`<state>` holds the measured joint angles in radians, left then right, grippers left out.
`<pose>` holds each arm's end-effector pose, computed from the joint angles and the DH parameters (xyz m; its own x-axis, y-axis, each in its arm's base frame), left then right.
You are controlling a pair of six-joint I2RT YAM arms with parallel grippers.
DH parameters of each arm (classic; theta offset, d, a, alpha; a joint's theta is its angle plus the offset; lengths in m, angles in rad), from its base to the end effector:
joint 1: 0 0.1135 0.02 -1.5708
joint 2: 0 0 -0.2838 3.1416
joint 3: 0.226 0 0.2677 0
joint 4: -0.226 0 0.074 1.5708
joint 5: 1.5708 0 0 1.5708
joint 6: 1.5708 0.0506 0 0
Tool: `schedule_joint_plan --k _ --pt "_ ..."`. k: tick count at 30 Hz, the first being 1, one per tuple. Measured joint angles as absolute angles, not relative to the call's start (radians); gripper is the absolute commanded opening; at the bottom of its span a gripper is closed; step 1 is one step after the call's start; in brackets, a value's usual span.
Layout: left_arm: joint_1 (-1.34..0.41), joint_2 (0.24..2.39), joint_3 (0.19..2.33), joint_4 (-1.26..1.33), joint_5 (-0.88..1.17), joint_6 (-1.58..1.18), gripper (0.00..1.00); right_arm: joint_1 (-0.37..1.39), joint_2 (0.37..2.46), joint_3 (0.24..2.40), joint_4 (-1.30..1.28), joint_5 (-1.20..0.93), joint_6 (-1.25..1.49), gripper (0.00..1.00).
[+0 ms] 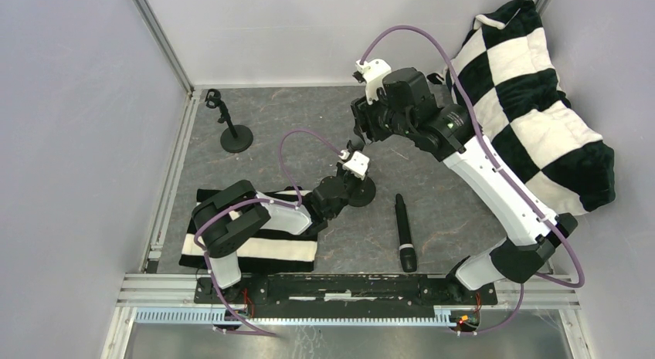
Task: Attach the microphones to the stand
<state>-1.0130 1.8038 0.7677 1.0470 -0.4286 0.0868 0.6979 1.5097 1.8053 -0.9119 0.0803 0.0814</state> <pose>0.2243 -0.3198 0.1970 0.0536 0.0631 -0.9966 0.5491 0.8317 0.0822 0.2603 0.2130 0.4582 -0.4894 -0.3047 -0.8171 -0.5524 0.8333 0.0201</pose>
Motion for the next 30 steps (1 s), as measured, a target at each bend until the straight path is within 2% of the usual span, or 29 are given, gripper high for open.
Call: schedule_joint_plan --k 30 --pt "-1.019 1.806 0.768 1.050 -0.436 0.105 0.02 0.685 1.521 1.549 -0.654 0.073 0.076 0.00"
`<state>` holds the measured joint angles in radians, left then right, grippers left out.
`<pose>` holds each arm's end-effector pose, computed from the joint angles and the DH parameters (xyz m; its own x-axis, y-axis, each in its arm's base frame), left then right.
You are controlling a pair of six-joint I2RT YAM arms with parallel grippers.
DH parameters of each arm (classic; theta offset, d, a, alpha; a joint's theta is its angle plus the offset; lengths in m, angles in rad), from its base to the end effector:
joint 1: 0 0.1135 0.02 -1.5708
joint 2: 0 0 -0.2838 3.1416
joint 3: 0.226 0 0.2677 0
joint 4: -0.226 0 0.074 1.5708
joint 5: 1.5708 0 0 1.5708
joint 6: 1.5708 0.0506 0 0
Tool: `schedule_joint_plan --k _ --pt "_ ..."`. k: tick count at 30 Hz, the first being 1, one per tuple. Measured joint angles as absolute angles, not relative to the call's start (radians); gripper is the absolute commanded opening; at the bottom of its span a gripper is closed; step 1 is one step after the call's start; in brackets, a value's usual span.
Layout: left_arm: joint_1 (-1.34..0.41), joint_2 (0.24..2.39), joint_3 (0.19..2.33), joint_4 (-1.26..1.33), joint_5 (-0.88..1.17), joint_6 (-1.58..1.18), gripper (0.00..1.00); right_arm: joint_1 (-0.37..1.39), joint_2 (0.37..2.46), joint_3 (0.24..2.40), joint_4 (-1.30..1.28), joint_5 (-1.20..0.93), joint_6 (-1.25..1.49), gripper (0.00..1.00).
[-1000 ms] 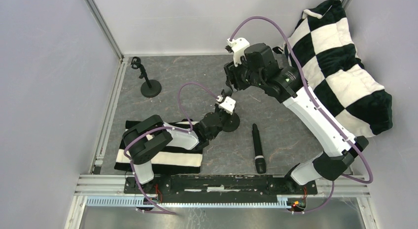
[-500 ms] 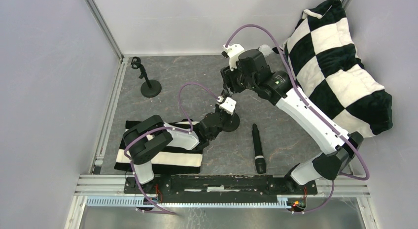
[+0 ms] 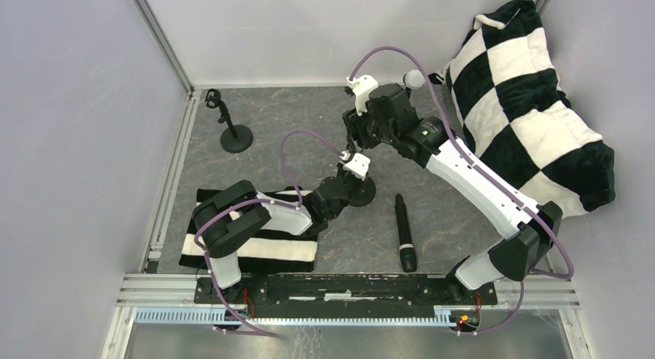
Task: Attach the microphones to the stand
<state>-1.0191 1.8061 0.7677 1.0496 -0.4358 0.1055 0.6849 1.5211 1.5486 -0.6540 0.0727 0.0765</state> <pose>0.2227 -0.3211 0.1965 0.0638 0.0784 -0.9949 0.5471 0.8310 0.1006 0.2857 0.2286 0.3911 -0.4975 -0.3079 -0.8110 -0.5489 0.8356 0.0194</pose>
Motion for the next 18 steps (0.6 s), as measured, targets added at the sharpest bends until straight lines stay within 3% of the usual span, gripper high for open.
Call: schedule_joint_plan --k 18 --pt "-1.024 1.810 0.768 1.058 -0.438 0.121 0.02 0.675 1.528 1.508 -0.606 0.062 0.084 0.02"
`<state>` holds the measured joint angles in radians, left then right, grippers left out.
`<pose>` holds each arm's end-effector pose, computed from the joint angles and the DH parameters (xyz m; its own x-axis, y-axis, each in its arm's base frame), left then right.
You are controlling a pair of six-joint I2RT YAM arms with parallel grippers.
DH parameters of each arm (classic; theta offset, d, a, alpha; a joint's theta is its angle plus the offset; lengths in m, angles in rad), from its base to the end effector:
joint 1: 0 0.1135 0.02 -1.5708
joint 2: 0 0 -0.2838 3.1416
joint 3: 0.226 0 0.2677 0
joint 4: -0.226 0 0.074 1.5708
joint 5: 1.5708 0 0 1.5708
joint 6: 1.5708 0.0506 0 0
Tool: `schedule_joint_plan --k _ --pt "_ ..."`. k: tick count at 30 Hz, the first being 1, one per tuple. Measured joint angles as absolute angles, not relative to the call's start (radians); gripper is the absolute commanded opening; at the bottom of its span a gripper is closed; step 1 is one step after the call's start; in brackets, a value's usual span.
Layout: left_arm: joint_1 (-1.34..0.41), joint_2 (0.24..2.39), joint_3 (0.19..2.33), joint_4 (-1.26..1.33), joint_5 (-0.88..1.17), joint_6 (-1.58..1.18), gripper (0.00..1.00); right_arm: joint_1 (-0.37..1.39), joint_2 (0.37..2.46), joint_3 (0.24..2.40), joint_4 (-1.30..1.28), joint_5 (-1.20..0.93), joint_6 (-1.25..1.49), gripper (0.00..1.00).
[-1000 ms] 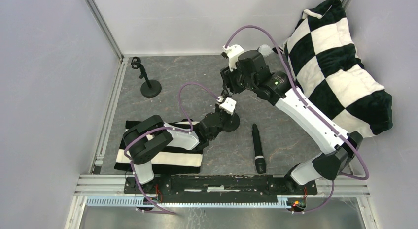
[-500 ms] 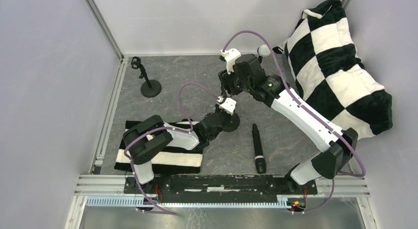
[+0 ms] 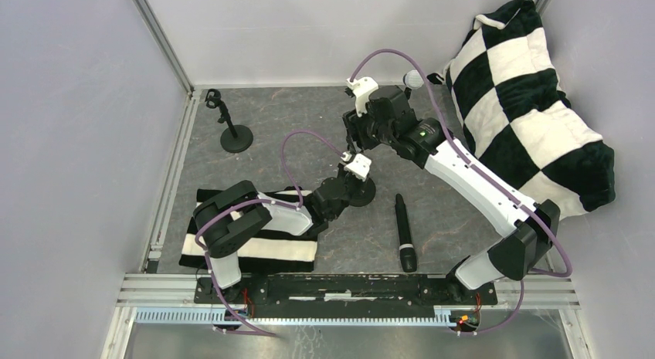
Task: Attach the microphones to the stand
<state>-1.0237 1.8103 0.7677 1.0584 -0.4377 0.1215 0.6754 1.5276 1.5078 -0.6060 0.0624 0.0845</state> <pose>0.2214 -0.3223 0.1960 0.0752 0.0876 -0.9933 0.5480 0.8286 0.1145 0.2913 0.2293 0.3789 -0.5049 -0.2965 -0.8107 -0.5439 0.8386 0.0320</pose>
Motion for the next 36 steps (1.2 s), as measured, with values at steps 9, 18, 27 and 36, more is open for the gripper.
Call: schedule_joint_plan --k 9,18,27,36 --pt "-1.032 1.813 0.768 1.071 -0.404 0.142 0.02 0.661 1.427 1.425 -0.554 0.044 0.109 0.24" --pt "-1.039 1.813 0.762 1.089 -0.327 0.079 0.02 0.650 1.274 1.262 -0.471 0.030 0.125 0.33" --pt "-1.037 1.813 0.761 1.090 -0.289 0.062 0.02 0.646 1.179 1.162 -0.412 0.037 0.145 0.34" --pt "-1.037 1.813 0.761 1.087 -0.259 0.040 0.02 0.644 0.974 0.913 -0.201 0.044 0.175 0.41"
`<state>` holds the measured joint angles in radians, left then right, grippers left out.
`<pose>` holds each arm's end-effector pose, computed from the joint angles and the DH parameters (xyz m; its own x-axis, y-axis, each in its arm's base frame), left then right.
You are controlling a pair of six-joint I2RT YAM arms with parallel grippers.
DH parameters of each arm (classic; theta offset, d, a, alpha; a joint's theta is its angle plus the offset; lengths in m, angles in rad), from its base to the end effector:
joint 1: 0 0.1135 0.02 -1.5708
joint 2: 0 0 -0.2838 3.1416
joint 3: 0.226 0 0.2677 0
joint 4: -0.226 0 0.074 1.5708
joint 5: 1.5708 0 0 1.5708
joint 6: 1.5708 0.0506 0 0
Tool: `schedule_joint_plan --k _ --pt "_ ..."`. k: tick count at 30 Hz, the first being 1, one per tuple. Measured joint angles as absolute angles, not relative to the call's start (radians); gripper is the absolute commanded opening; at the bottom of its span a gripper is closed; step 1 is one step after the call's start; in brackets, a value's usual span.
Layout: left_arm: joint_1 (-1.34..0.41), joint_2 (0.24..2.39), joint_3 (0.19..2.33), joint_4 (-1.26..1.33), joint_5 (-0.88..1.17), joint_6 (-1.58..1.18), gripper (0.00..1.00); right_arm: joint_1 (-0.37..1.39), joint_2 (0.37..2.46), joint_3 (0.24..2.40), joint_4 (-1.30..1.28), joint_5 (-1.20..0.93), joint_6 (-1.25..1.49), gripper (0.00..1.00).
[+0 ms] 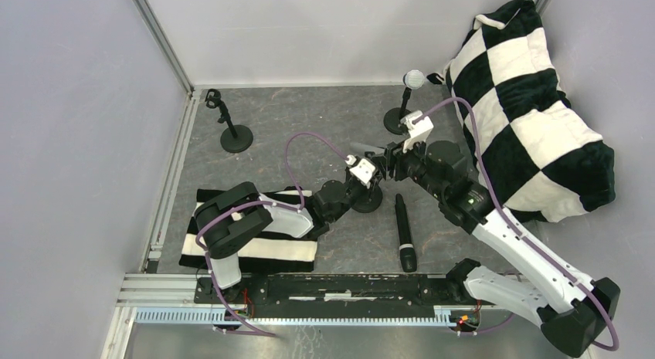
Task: Attach the microphones to the stand
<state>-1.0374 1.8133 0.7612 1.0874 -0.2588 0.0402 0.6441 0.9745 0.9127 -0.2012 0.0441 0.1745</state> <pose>0.2107 -0.3313 0.1965 0.0462 -0.0018 -0.9989 0.7011 0.7124 0.0311 0.1972 0.1453 0.3597 -0.3030 -0.0106 -0.9529 -0.5212 0.8390 0.1564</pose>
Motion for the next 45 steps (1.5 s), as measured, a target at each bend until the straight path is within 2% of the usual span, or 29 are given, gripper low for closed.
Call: schedule_joint_plan --k 8,13,17,23,31,39,45 --pt "-1.023 1.813 0.764 1.076 -0.262 -0.010 0.02 0.653 0.842 0.756 -0.122 0.029 0.179 0.54" --pt "-1.023 1.813 0.767 1.070 -0.261 -0.014 0.02 0.653 0.825 0.754 -0.130 0.022 0.188 0.69" --pt "-1.015 1.813 0.767 1.063 -0.260 -0.039 0.02 0.654 0.799 0.805 -0.133 0.022 0.191 0.75" --pt "-1.015 1.813 0.762 1.068 -0.270 -0.049 0.02 0.654 0.694 0.900 -0.059 0.035 0.163 0.76" --pt "-0.957 1.840 0.800 1.069 -0.233 -0.088 0.02 0.654 0.524 0.834 -0.065 0.136 0.098 0.75" --pt "-0.779 2.034 1.087 0.981 -0.197 -0.099 0.02 0.654 0.445 0.684 -0.107 0.204 0.052 0.75" --pt "-0.690 2.244 1.412 0.905 -0.200 -0.055 0.02 0.654 0.419 0.638 -0.106 0.230 0.028 0.75"
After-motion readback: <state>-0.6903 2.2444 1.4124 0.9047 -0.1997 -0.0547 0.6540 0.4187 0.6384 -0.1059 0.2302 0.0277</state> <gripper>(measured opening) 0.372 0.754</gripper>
